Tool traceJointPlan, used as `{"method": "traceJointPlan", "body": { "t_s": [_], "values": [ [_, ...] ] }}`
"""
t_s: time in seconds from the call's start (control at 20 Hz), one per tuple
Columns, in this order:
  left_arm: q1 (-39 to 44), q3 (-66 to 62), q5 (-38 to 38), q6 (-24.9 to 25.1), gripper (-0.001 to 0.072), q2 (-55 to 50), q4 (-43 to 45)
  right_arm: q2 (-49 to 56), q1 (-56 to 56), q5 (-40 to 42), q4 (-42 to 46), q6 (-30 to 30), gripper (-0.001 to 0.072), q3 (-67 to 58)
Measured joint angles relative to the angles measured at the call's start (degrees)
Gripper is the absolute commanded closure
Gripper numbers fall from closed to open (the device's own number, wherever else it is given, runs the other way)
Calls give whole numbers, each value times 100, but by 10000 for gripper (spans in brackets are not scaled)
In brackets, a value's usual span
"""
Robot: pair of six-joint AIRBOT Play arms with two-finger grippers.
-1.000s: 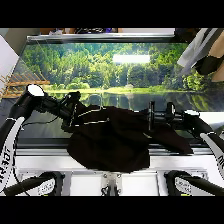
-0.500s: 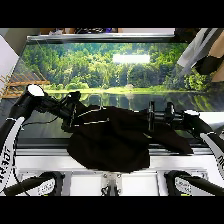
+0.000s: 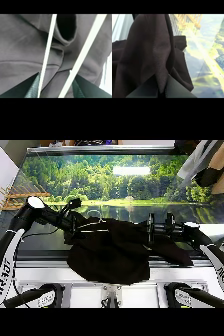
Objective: Fold the clothes and pants, and hang the long-sleeved shirts on hangers.
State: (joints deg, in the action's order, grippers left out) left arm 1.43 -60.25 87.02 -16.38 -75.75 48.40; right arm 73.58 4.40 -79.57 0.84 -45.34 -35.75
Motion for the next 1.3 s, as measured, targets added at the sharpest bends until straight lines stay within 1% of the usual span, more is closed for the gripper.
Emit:
{"method": "traceJointPlan", "body": {
  "t_s": [0.15,0.6,0.9,1.0,1.05,1.1,1.2,1.3],
  "values": [
    [-251,-160,-90,-560,311,0,11,0,0,-11,-7,190,699,0],
    [-999,-839,-138,-1596,312,0,2,-11,2,-31,-24,791,700,0],
    [-1781,-1235,-188,-2402,313,114,2,-186,2,-31,2,1147,700,-2],
    [-2050,-1123,-258,-2575,313,317,4,-393,2,9,2,1377,700,-7],
    [-2168,-1014,-323,-2658,343,452,7,-535,2,63,2,1521,700,-7],
    [-2275,-866,-407,-2791,342,616,4,-691,2,136,2,1670,700,-11],
    [-2411,-483,-575,-3145,342,1029,9,-1058,2,334,2,2033,700,-37],
    [-2378,26,-765,-3663,339,1456,4,-1445,2,586,2,2468,700,-87]
  ]
}}
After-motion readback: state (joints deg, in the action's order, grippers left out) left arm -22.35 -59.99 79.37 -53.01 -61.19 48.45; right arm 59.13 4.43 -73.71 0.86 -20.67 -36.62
